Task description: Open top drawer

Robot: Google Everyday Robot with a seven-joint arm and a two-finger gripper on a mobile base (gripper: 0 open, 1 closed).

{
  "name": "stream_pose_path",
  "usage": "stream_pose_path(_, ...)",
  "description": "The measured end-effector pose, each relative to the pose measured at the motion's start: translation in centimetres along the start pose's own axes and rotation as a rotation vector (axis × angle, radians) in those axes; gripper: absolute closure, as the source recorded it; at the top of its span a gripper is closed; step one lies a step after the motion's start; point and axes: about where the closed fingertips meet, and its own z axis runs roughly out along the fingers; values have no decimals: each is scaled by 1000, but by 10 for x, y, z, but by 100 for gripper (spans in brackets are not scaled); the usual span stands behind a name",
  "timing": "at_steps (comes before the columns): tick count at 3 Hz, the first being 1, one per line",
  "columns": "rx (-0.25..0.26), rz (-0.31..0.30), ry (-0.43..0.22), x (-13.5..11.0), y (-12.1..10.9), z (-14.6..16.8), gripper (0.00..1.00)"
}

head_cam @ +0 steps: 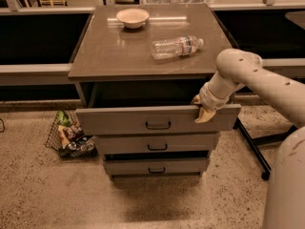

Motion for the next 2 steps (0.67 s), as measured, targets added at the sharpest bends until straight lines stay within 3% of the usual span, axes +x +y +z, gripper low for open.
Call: stream_pose_path(2, 0, 0, 0, 0, 0, 0, 13)
